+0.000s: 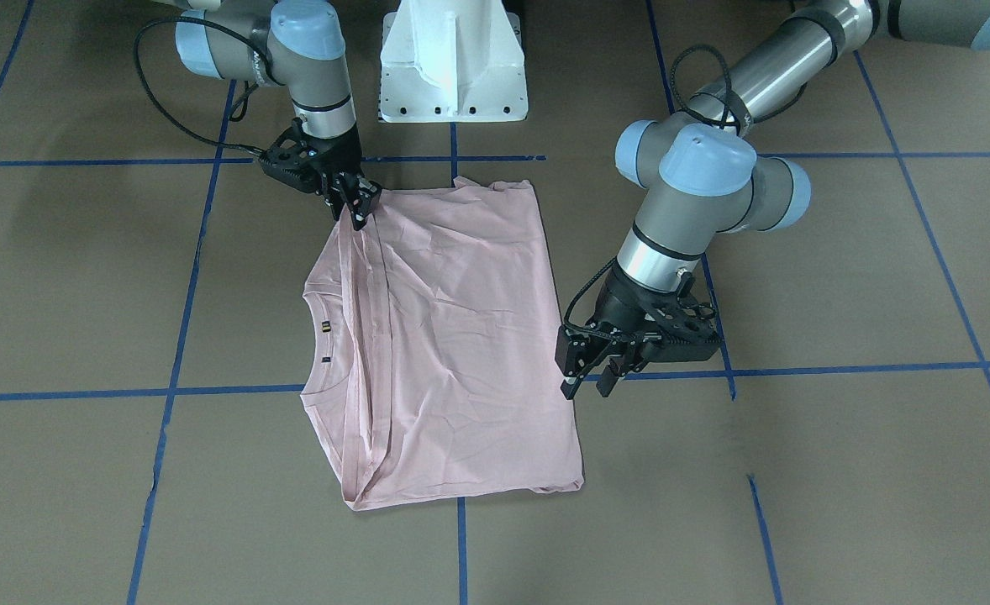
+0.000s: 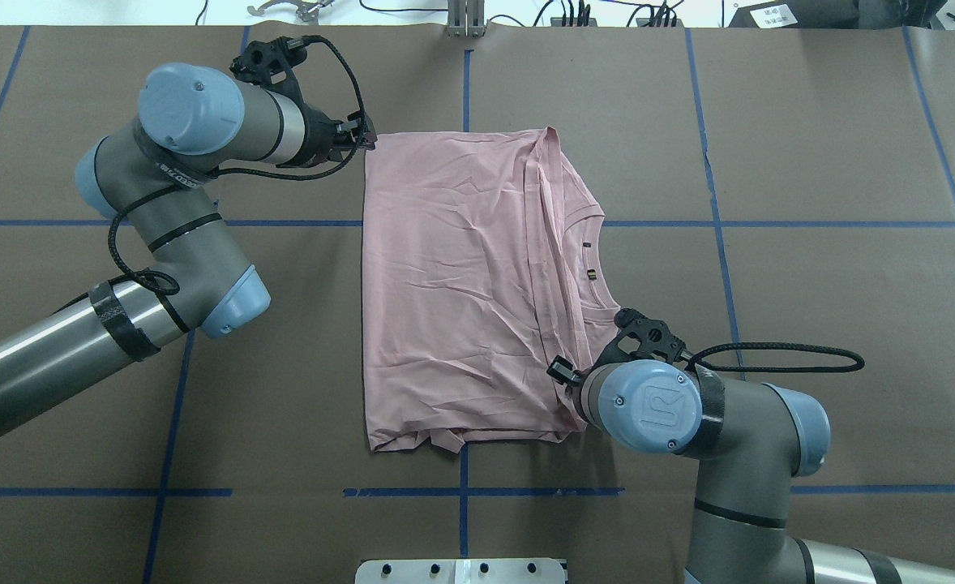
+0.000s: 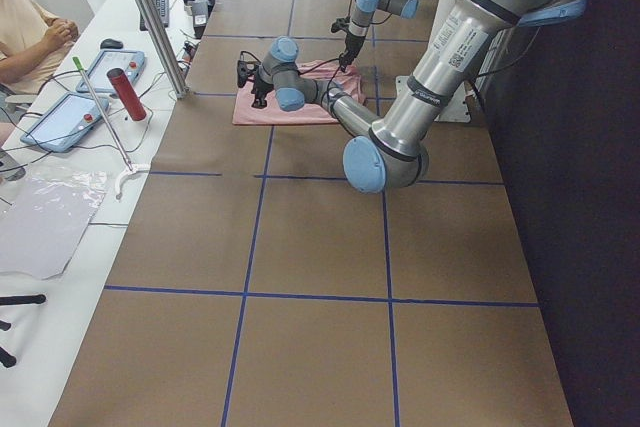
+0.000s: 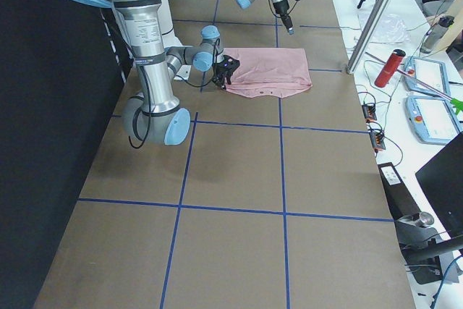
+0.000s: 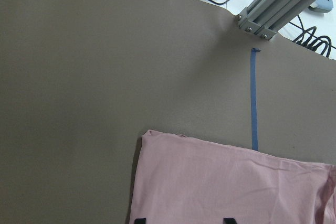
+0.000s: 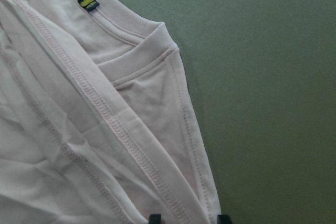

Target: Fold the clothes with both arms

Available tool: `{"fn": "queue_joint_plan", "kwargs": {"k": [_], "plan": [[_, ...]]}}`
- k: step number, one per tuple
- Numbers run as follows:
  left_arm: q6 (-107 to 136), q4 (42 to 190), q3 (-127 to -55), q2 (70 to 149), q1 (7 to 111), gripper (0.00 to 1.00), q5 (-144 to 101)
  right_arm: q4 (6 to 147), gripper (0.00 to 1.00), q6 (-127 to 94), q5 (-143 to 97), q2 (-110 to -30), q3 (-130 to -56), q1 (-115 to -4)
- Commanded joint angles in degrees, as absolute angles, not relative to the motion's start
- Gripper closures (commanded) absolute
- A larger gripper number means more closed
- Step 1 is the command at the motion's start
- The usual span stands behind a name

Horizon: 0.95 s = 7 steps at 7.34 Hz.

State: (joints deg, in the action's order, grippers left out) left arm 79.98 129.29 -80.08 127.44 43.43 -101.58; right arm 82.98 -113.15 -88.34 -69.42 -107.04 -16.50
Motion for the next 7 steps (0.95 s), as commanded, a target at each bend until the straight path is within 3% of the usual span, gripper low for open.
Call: {"fn": "queue_joint_plan", "kwargs": {"k": [1,7], "plan": [[79.98,129.29,-80.16,127.53,43.42,0.42,-101.60,83.50,0.51,-113.12,-88.68,-68.82,-106.61,-16.70],[79.98,129.02,-80.16,127.53,43.07,0.42,-101.51,85.43,0.49,-113.20,-88.86,-68.82,-107.14,-16.70]]}}
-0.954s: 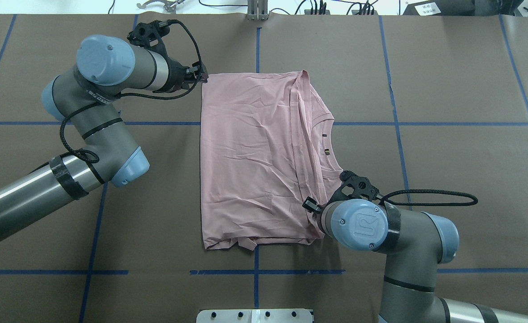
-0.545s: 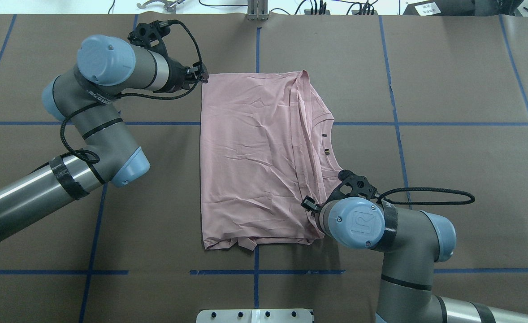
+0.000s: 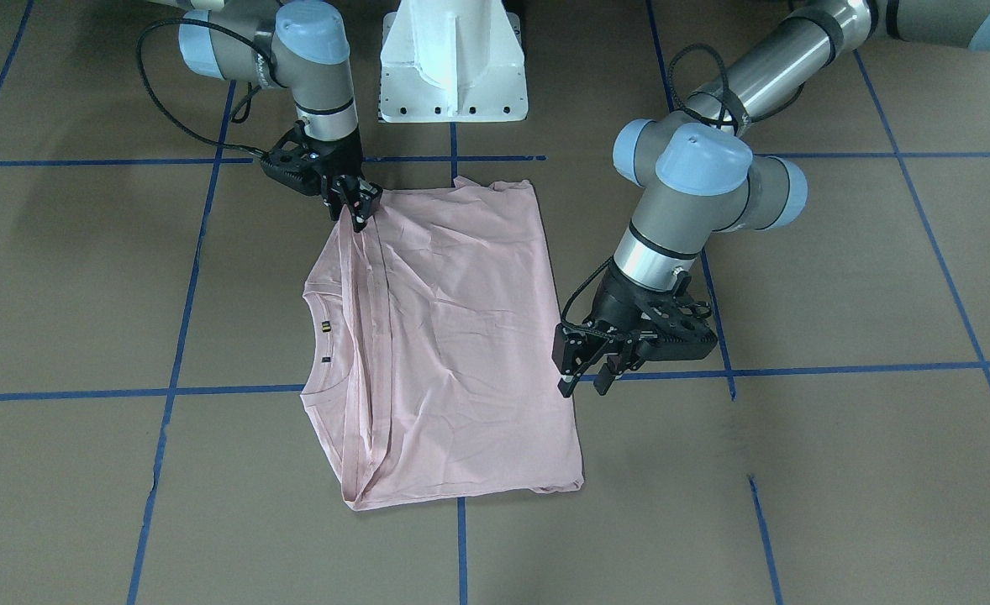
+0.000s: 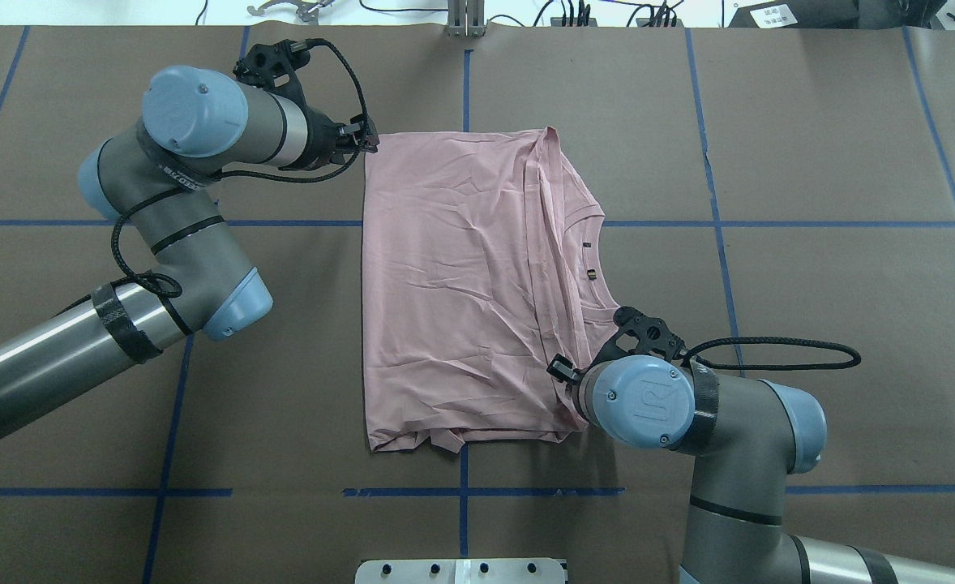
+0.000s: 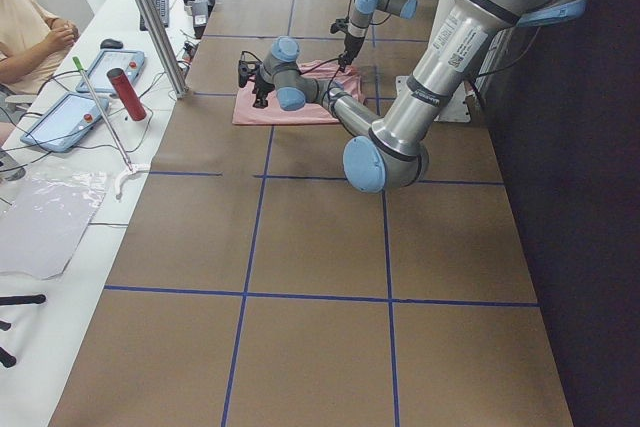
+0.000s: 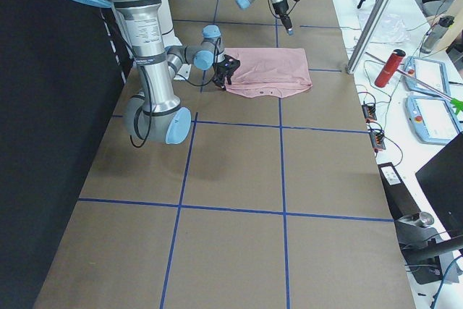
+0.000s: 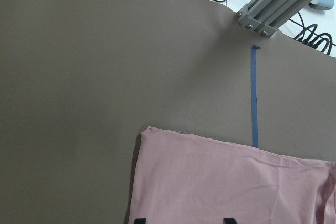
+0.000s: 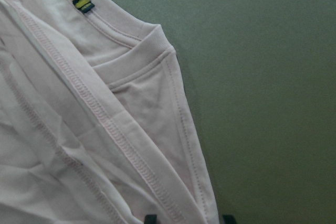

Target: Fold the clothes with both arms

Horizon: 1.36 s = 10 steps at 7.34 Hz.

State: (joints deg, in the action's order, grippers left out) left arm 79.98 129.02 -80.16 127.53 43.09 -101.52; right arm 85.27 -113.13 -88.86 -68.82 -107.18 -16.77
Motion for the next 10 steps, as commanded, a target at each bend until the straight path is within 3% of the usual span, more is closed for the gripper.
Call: {"fn": "queue_joint_plan", "kwargs": {"k": [1,3,4,8,10], "plan": [[80.94,129.02,-80.16,127.53,43.07,0.42,-101.51,85.43,0.49,-113.20,-88.86,-68.91,-106.88,-16.61],[81.21,129.02,-80.16,127.53,42.89,0.42,-101.51,85.43,0.52,-113.20,-88.86,-68.82,-106.79,-16.44],[81.21,129.02,-80.16,127.53,42.89,0.42,-101.51,85.43,0.97,-113.29,-88.86,-68.73,-107.05,-16.44],[81.65,129.02,-80.42,127.53,42.80,0.42,-101.51,85.60,1.00,-113.29,-88.94,-68.73,-108.19,-16.61],[84.79,120.65,-86.35,126.92,40.28,0.42,-101.17,88.40,1.00,-113.29,-89.82,-68.91,-111.09,-16.61]]}}
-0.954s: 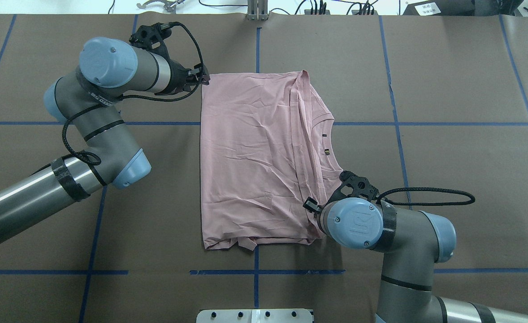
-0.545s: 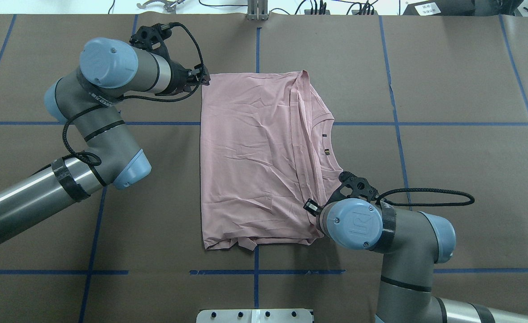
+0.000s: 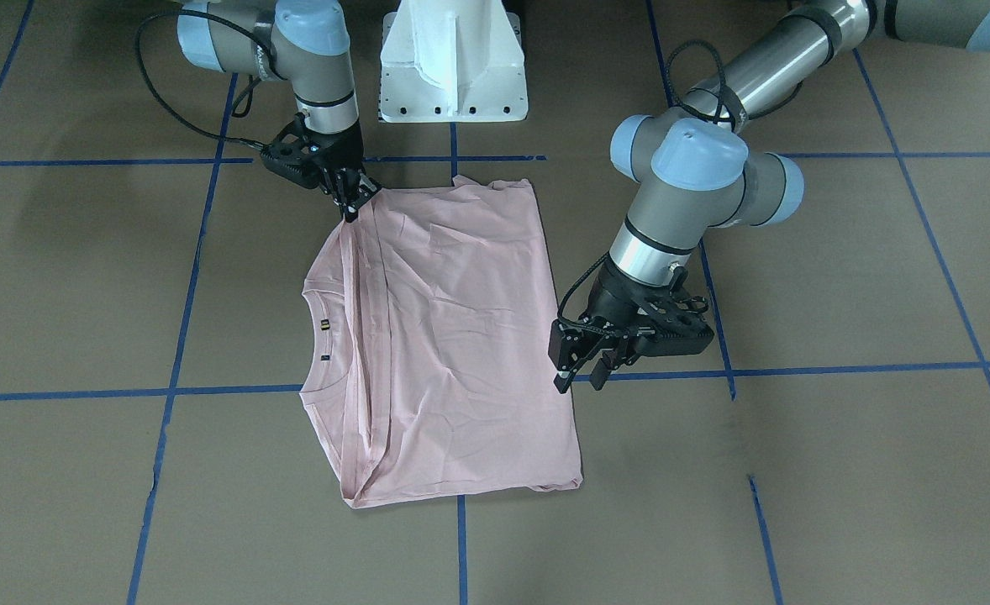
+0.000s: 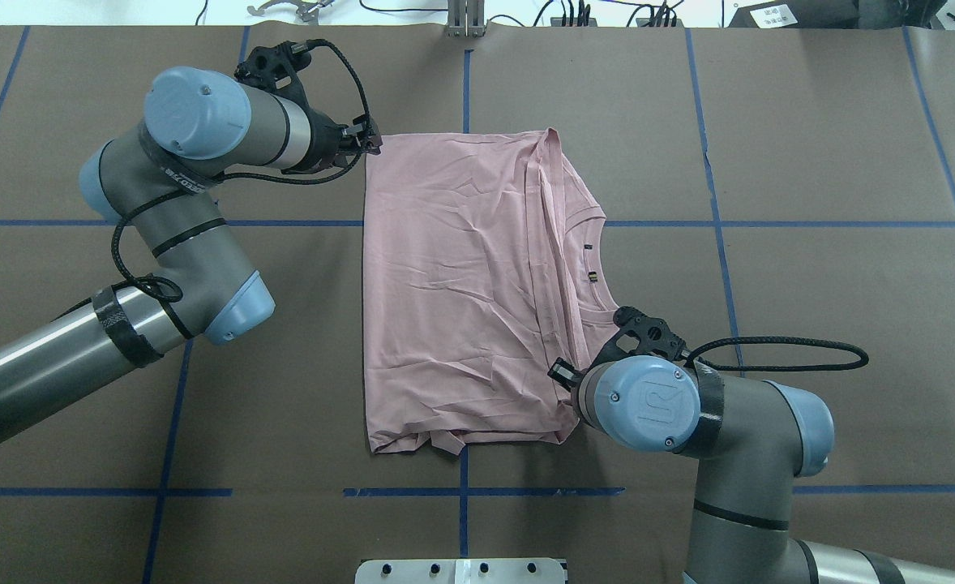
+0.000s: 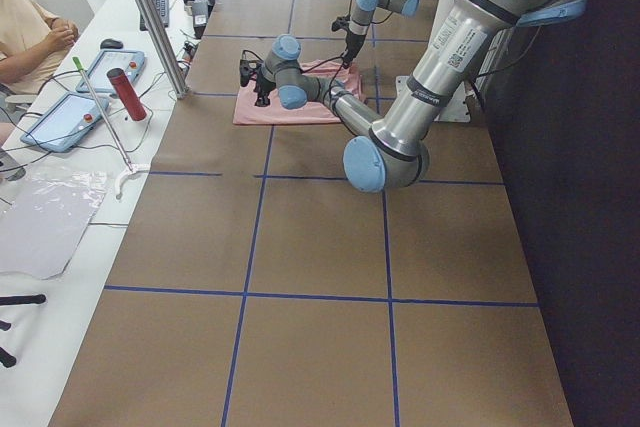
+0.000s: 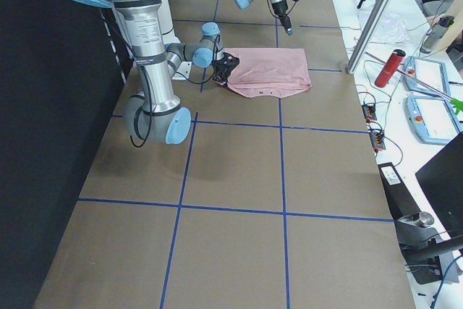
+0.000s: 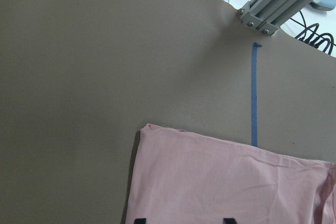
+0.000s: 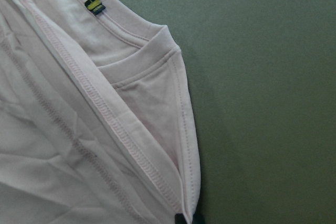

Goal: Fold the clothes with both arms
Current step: 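Move the left gripper to the shirt corner nearest the robot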

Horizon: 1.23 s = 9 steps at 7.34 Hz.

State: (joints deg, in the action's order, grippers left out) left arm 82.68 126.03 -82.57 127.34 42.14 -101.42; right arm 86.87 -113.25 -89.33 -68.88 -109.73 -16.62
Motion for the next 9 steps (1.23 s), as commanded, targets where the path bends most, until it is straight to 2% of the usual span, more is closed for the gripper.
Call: {"fn": "queue_joint_plan", "kwargs": {"k": [1,2,3,6,9], "plan": [[90.82,119.11,-92.40,124.04,37.56,0.42,-100.29,88.42,1.00,-113.20,-89.82,-68.99,-111.01,-16.61],[95.14,119.00,-98.90,118.71,32.83,0.39,-98.54,88.33,1.00,-113.20,-89.82,-68.99,-111.01,-16.61],[98.40,118.92,-101.49,115.43,28.00,0.39,-94.26,88.33,1.00,-113.20,-89.91,-68.91,-111.18,-16.61],[105.81,108.93,-107.02,114.00,19.71,0.38,-94.31,88.33,1.00,-113.20,-90.53,-69.08,-111.45,-16.70],[109.16,107.32,-107.32,111.80,15.82,0.39,-93.87,88.33,1.00,-113.20,-90.53,-69.08,-111.36,-16.61]]}}
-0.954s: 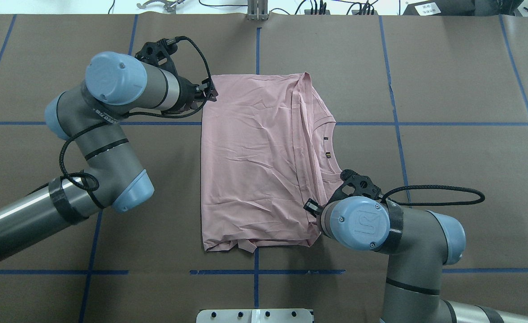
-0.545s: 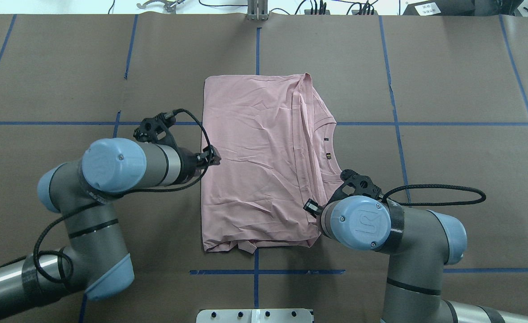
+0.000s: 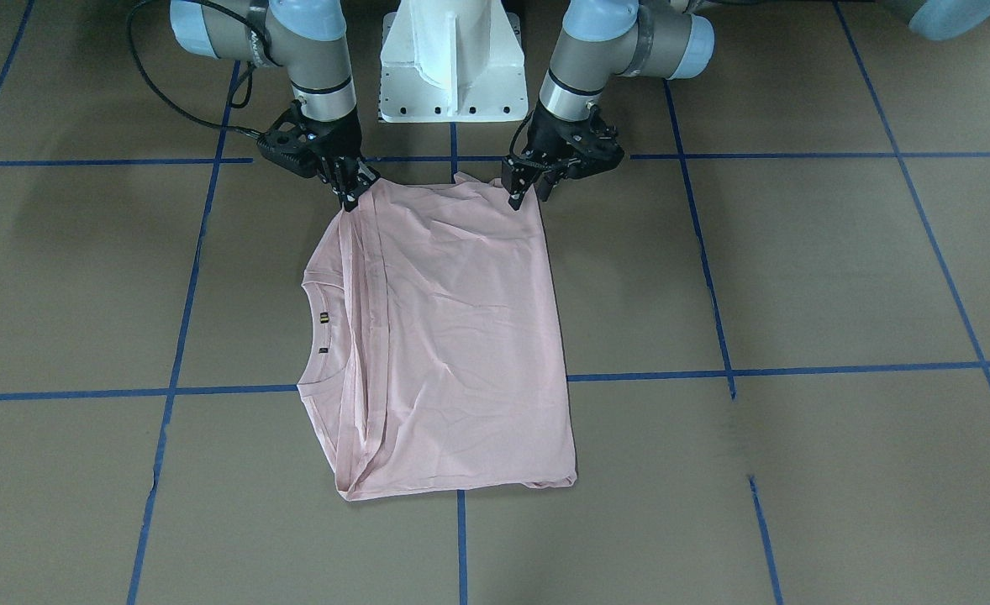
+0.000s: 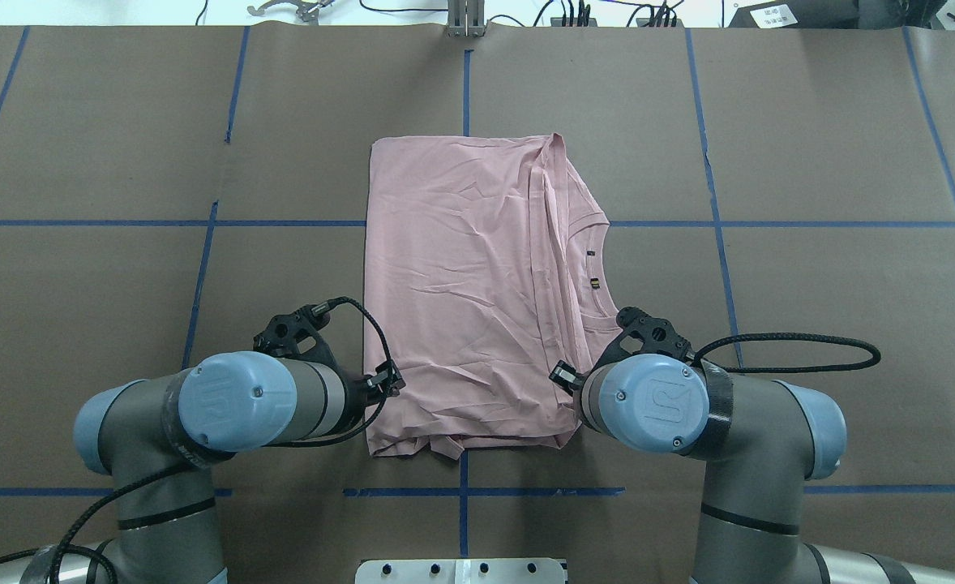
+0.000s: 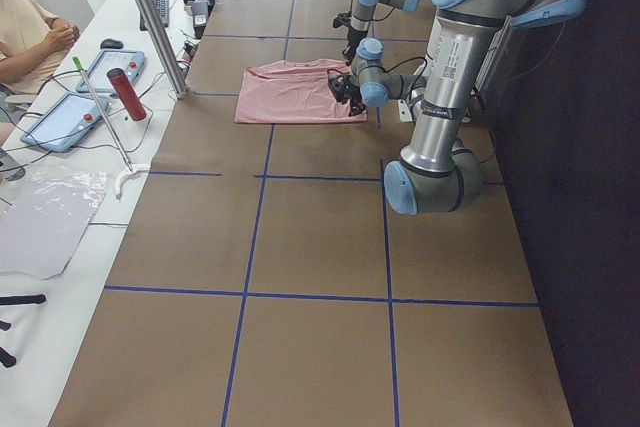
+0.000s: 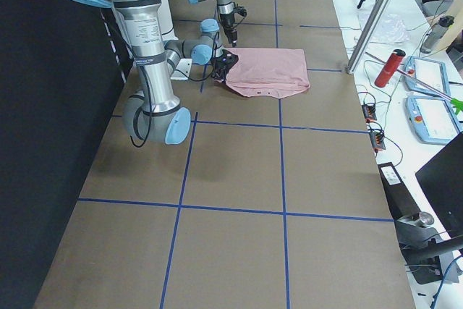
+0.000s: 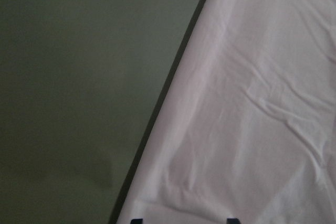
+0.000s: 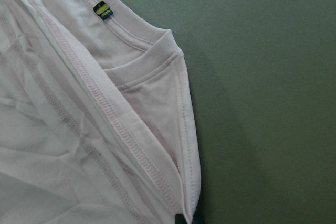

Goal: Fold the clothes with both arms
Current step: 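Move the left gripper to the shirt corner nearest the robot, then grasp the near shirt edge with both grippers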

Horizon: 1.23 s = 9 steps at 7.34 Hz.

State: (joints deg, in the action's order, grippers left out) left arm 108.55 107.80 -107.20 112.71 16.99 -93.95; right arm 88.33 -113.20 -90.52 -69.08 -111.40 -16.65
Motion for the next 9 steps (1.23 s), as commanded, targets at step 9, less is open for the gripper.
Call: {"fn": "queue_joint_plan", "kwargs": {"k": [9], "plan": [[109.34,106.61,-106.61,112.32,13.45,0.73,-93.87,88.42,1.00,-113.20,-90.53,-69.17,-111.36,-16.61]]}}
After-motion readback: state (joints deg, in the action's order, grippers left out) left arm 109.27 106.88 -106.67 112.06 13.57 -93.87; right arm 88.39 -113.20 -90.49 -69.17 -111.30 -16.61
